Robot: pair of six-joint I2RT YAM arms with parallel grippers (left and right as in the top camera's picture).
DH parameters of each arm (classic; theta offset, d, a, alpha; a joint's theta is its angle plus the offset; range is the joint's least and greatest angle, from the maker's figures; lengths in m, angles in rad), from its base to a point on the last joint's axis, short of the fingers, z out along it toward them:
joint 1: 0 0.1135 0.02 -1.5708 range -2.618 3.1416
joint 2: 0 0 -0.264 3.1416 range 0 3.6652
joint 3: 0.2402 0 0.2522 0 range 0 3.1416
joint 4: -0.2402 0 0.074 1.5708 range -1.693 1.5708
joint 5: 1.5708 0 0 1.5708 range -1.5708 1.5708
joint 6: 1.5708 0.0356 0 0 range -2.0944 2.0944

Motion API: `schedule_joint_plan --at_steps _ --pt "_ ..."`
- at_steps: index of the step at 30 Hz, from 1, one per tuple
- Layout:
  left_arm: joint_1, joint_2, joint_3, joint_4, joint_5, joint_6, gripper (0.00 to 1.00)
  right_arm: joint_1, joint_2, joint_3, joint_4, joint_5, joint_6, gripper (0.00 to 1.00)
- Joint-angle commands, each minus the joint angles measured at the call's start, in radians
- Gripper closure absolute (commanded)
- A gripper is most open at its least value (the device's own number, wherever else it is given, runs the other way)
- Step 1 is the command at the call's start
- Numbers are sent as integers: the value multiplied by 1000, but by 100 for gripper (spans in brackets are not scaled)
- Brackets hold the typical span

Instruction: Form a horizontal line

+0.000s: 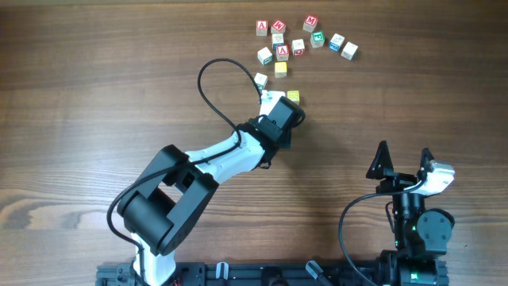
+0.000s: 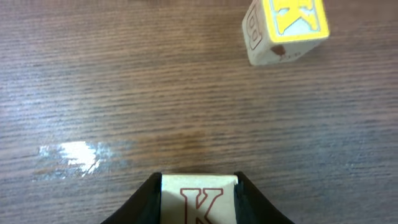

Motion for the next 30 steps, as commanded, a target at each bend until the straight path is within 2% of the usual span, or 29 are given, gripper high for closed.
schedule_joint_plan --at_steps 1,10,14,23,30 --pt "21 26 -8 38 -28 -14 69 -4 -10 -1 5 -10 5 0" --pt "34 45 -8 34 -29 -14 69 -4 -10 -1 5 -10 6 0" --pt "43 45 -8 -7 -106 -101 69 -4 -10 -1 5 -10 5 0" --pt "90 49 -8 -19 -95 -101 72 -4 -10 -1 5 -10 5 0" --pt "104 84 -8 18 -95 -96 69 -4 -10 -1 5 -10 5 0"
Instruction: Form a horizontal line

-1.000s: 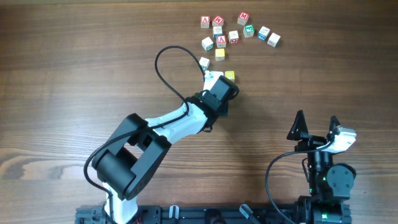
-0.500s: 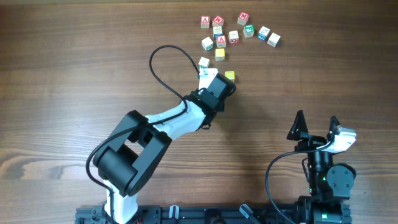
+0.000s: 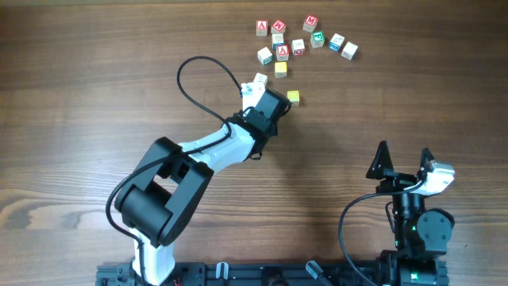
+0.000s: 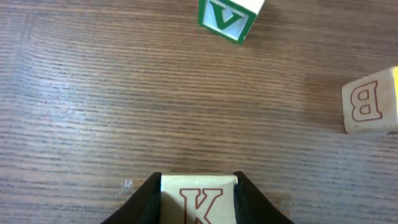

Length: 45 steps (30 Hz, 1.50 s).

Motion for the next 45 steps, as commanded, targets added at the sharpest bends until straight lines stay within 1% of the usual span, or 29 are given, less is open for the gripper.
schedule_joint_plan --at_steps 1,4,7,9,10,12,14,18,23,25,29,32,33,38,41,42,45 --pt "22 59 -10 7 -14 -5 69 -4 -10 -1 5 -10 5 0" --pt "41 63 -10 9 16 -5 69 -4 -10 -1 5 -10 5 0" --pt "45 63 -10 11 23 -5 65 -4 -10 -1 5 -10 6 0" --pt "45 63 -10 14 27 6 69 -4 -10 -1 5 -10 5 0" --pt "45 63 -10 15 29 6 73 -4 -10 -1 5 -10 5 0" --pt "45 63 -10 15 31 6 72 -4 -10 -1 5 -10 6 0" --pt "45 63 -10 24 57 52 71 -4 -10 -1 5 -10 5 0" --pt "45 63 -10 30 79 82 71 -4 -10 -1 5 -10 5 0" --pt "45 63 -10 30 80 85 70 -4 -10 -1 5 -10 6 0" --pt "45 63 -10 30 80 85 67 -4 -10 -1 5 -10 5 0" --pt "45 63 -10 30 80 85 56 -4 -10 -1 5 -10 5 0" --pt "45 63 -10 30 80 85 54 -4 -10 -1 5 -10 5 0" --pt "45 63 -10 30 80 85 55 -4 -10 -1 5 -10 6 0" --pt "45 63 -10 30 80 85 69 -4 -10 -1 5 -10 6 0" --pt "45 63 -10 34 87 108 73 -4 -10 -1 5 -10 5 0" --pt "45 63 -10 38 92 129 73 -4 -10 -1 5 -10 6 0" --pt "45 63 -10 38 92 131 72 -4 -10 -1 5 -10 5 0"
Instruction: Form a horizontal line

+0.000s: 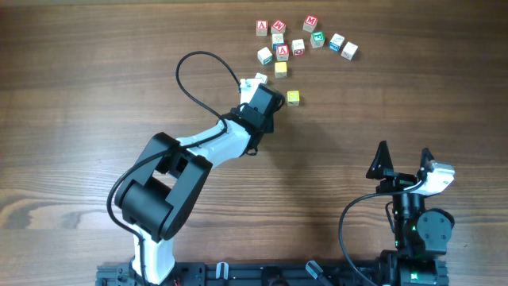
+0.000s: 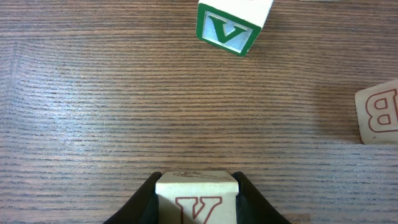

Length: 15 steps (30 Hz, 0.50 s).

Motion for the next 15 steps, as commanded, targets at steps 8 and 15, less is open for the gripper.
schedule_joint_plan --at_steps 8,15 --pt "5 40 -13 2 40 51 68 -4 -10 -1 5 -10 5 0" --pt "5 40 -13 3 40 51 45 -4 -10 -1 5 -10 6 0"
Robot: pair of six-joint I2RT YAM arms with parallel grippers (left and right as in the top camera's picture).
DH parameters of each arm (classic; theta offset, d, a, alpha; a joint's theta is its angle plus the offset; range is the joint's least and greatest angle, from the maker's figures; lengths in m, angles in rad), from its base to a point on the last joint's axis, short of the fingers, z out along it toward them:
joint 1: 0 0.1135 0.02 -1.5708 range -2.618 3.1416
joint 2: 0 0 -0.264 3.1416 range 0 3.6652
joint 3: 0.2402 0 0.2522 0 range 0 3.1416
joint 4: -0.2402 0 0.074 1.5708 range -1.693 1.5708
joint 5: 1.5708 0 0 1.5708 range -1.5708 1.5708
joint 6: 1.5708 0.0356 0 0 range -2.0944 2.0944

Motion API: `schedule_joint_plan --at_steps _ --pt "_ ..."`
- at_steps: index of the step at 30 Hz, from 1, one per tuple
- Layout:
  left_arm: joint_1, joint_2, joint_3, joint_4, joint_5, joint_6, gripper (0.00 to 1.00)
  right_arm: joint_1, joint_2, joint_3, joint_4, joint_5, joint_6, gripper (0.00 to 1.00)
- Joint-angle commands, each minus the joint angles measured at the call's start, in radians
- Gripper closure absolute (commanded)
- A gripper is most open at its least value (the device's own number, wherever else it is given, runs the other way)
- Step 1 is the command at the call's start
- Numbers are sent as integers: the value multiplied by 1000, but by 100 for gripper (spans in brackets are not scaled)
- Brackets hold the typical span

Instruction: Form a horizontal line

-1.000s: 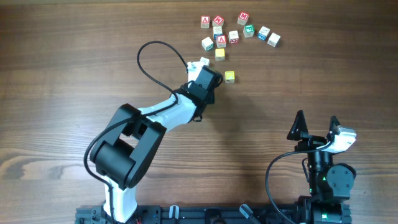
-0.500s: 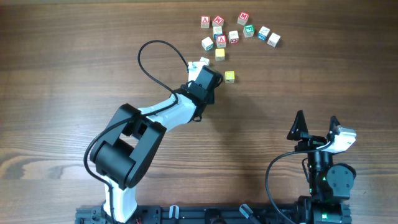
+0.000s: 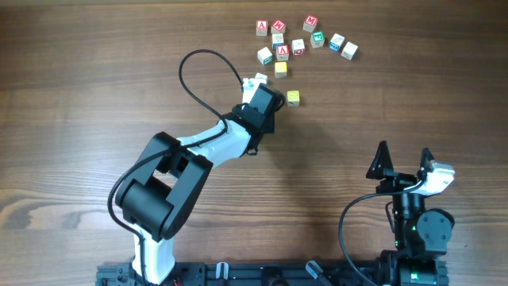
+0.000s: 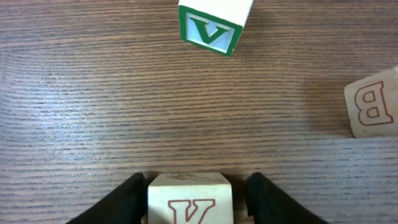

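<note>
A pale wooden block with a red letter rests on the table between the fingers of my left gripper, which is open; the right finger stands clear of it. Ahead of it lies a green V block, and a red B block sits at the right edge. From overhead, the left gripper sits just below the cluster of letter blocks, with a yellow block to its right. My right gripper is parked open at the lower right.
A black cable loops over the table left of the left wrist. The wooden table stretches wide on the left and in the middle. The block cluster lies near the far edge.
The left gripper's jaws have spread apart and let go of the red-letter block, which now sits on the table between them. The right arm has not moved.
The left gripper held the red-letter block near the yellow block. A second later it was further left, with the green V block ahead and the B block at the right. Then it held the block low at the table, and now it has released it.
</note>
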Motion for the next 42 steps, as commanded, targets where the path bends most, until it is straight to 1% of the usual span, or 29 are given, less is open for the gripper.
schedule_joint_plan --at_steps 1,2,5,6,10,14,18,20,21,22,25,27,29,30,31,32,34,36,37,38,39,40,42 --pt "5 37 -13 -12 24 2 41 -4 -10 -1 5 -10 5 0" --pt "5 37 -13 -12 24 2 35 -4 -10 -1 5 -10 5 0" --pt "5 37 -13 -10 24 2 7 -4 -10 -1 5 -10 5 0" --pt "5 29 -13 -11 25 2 0 -4 -10 -1 5 -10 5 0" --pt "5 -105 -13 -100 25 2 0 -4 -10 -1 5 -10 5 0" --pt "5 -355 -13 -333 24 -3 0 -4 -10 -1 5 -10 6 0" --pt "11 -645 -13 -579 9 -3 0 -4 -10 -1 5 -10 5 0" --pt "27 -747 -13 -668 0 -4 0 -4 -10 -1 5 -10 5 0" --pt "47 -832 -13 -731 -14 -35 0 -4 -10 -1 5 -10 6 0" --pt "63 -895 -13 -765 -45 -79 0 -4 -10 -1 5 -10 5 0" --pt "101 -1036 -13 -789 -109 -135 0 -4 -10 -1 5 -10 6 0" --pt "111 -1109 -13 -807 -108 -135 0 -4 -10 -1 5 -10 5 0" --pt "111 -1137 -13 -852 -108 -135 0 -4 -10 -1 19 -10 6 0" --pt "111 -1143 -13 -914 -108 -135 0 -4 -10 -1 46 -35 60 0" --pt "111 -1142 -13 -941 -104 -135 0 -4 -10 -1 40 -61 112 0" --pt "111 -1135 -13 -986 -92 -135 0 -4 -10 -1 11 -153 319 0" --pt "111 -1118 -13 -1018 -63 -135 0 -4 13 -1 28 -363 636 0" --pt "111 -1102 -13 -1018 -40 -135 0 -4 43 -1 31 -406 790 0" --pt "111 -1095 -13 -1018 -40 -135 0 -4 53 -1 32 -391 845 0" --pt "111 -1088 -13 -1018 -40 -135 0 -4 56 -1 32 -365 929 0" --pt "111 -1081 -13 -1018 -40 -135 0 -4 56 -1 33 -416 1007 0" --pt "111 -1074 -13 -1018 -40 -135 0 -4 56 -1 48 -449 1017 0" --pt "111 -1060 -13 -1018 -40 -135 0 -4 56 -1 122 -523 841 0"
